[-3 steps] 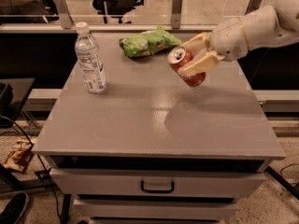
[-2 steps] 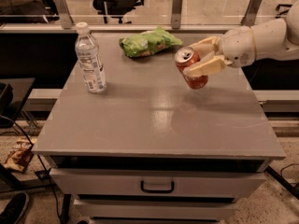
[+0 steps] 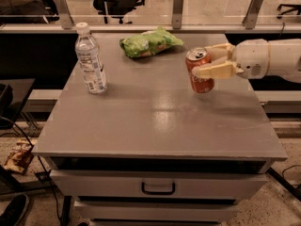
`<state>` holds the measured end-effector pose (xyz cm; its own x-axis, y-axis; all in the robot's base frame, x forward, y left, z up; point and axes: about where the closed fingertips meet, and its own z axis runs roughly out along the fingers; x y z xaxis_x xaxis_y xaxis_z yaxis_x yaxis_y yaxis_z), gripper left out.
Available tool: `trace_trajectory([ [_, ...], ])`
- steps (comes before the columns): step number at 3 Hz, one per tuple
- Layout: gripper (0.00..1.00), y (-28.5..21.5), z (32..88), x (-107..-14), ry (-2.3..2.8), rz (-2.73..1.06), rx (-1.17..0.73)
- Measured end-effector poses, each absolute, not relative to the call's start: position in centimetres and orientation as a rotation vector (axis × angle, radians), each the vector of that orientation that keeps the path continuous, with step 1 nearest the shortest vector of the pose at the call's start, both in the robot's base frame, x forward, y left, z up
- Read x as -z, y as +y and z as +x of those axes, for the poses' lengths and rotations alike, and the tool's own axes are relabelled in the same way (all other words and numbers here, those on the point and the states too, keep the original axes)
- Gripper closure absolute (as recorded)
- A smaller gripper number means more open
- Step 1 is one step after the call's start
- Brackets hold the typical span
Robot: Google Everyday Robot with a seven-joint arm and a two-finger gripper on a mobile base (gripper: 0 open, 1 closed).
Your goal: Place coke can upright
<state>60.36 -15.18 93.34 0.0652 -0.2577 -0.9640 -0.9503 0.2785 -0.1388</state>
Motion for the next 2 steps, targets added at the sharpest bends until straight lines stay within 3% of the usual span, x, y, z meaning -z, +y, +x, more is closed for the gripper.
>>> trace_trajectory([
  [1,1.0,-15.72,60.48,-92.76,1.437,-1.104,-0.819],
  [2,0.84,-15.84,60.54,-92.28,1.404,-1.046,-0.839],
])
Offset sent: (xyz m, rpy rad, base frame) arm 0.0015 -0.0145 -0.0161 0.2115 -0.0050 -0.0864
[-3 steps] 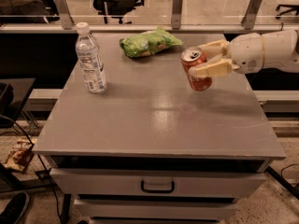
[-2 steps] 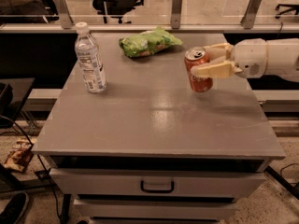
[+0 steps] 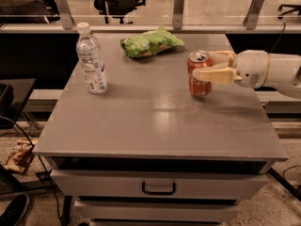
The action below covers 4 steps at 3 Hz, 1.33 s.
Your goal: Place coke can upright
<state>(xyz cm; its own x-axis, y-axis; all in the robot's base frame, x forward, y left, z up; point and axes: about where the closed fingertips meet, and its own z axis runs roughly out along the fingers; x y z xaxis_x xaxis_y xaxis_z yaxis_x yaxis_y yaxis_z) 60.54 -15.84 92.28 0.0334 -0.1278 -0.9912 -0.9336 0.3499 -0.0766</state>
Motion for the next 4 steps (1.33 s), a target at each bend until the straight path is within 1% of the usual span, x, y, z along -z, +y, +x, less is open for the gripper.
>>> trace_trajectory([
  [2,0.38,-15.94,60.43,-91.99,1.342,-0.973,-0.855],
  [3,0.15,-15.82,60.3,-91.21,1.391,-0.955,-0.841],
  [4,0.0,-15.5,60.29,-91.09,1.399,-0.956,-0.843],
])
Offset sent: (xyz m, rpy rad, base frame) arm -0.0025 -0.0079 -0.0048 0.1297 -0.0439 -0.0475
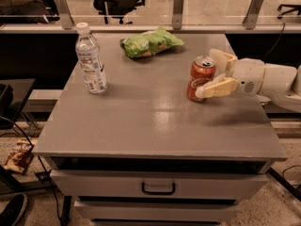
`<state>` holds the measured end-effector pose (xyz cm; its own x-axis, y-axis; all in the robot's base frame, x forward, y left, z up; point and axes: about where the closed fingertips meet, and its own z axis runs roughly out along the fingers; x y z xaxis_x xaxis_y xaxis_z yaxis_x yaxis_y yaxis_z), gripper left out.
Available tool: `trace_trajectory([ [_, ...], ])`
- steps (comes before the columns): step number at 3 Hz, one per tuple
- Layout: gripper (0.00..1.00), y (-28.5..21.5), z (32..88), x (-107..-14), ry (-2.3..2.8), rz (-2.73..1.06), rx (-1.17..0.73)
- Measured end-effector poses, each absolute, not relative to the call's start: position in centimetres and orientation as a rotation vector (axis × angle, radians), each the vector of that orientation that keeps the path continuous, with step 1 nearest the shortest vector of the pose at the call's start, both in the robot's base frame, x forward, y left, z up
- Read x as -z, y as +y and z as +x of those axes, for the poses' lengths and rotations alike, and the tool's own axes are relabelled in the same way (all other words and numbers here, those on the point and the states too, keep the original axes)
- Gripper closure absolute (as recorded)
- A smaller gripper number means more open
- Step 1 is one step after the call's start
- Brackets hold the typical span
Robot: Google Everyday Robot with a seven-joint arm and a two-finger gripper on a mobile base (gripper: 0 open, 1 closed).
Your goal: Place coke can upright
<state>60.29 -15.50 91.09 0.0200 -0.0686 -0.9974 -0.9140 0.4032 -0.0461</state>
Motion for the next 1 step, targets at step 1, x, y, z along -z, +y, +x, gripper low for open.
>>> trace_trajectory([
  [1,0.0,-15.49,60.29,-91.09,1.398,-0.956,-0.843],
])
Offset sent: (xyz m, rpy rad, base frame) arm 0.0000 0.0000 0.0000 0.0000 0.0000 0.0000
